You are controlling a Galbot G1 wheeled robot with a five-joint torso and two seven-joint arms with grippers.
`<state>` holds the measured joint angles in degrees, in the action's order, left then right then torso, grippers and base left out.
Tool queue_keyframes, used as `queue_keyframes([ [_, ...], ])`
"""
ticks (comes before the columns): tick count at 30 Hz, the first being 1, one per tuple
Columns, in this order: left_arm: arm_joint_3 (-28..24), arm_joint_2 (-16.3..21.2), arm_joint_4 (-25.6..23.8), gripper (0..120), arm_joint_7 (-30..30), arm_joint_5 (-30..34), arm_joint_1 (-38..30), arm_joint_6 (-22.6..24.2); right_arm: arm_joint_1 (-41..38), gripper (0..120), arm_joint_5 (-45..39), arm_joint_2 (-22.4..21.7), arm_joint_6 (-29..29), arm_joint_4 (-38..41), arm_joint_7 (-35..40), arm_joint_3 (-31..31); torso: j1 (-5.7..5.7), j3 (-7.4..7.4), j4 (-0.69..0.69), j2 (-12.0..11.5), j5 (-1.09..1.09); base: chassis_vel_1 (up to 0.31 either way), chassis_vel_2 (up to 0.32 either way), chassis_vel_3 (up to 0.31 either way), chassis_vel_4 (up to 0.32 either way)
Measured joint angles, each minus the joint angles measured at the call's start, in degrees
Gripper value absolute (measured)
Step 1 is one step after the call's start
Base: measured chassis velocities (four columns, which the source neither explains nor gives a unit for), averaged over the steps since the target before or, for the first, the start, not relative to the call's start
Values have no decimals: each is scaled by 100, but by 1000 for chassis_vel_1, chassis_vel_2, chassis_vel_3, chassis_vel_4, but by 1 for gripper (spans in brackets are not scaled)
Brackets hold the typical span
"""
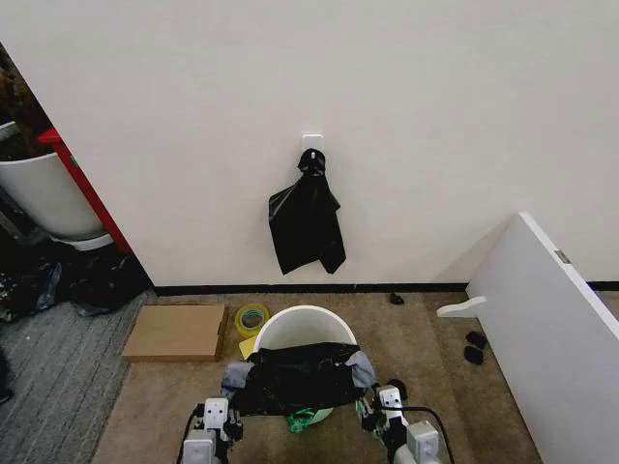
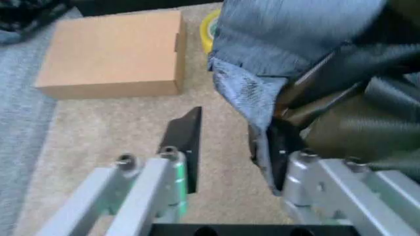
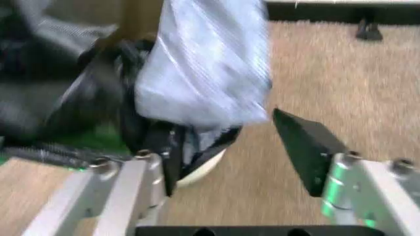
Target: Place the garbage bag over the trash bin.
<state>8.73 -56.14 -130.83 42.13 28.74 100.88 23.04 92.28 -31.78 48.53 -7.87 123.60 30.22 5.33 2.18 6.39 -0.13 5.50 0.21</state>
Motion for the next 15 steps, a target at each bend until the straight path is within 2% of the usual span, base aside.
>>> queue_keyframes([
  [6, 95, 284, -591, 61, 329, 332, 214, 467, 586, 77, -44, -219, -124, 665, 113, -178, 0, 0, 0, 0, 0, 0, 0, 0, 0],
  [7, 95, 284, -591, 61, 329, 332, 214, 467, 586, 77, -44, -219, -124, 665, 113, -178, 0, 0, 0, 0, 0, 0, 0, 0, 0],
  [11, 97, 345, -800, 79, 360, 397, 313, 569, 739, 94, -11, -259, -131, 898, 129, -221, 0, 0, 0, 0, 0, 0, 0, 0, 0],
  [14, 109, 370, -923, 90, 360, 358, 399, 574, 845, 100, 88, -269, -126, 1031, 142, -242, 0, 0, 0, 0, 0, 0, 0, 0, 0],
  [15, 109, 370, -923, 90, 360, 358, 399, 574, 845, 100, 88, -269, -126, 1031, 142, -242, 0, 0, 0, 0, 0, 0, 0, 0, 0],
])
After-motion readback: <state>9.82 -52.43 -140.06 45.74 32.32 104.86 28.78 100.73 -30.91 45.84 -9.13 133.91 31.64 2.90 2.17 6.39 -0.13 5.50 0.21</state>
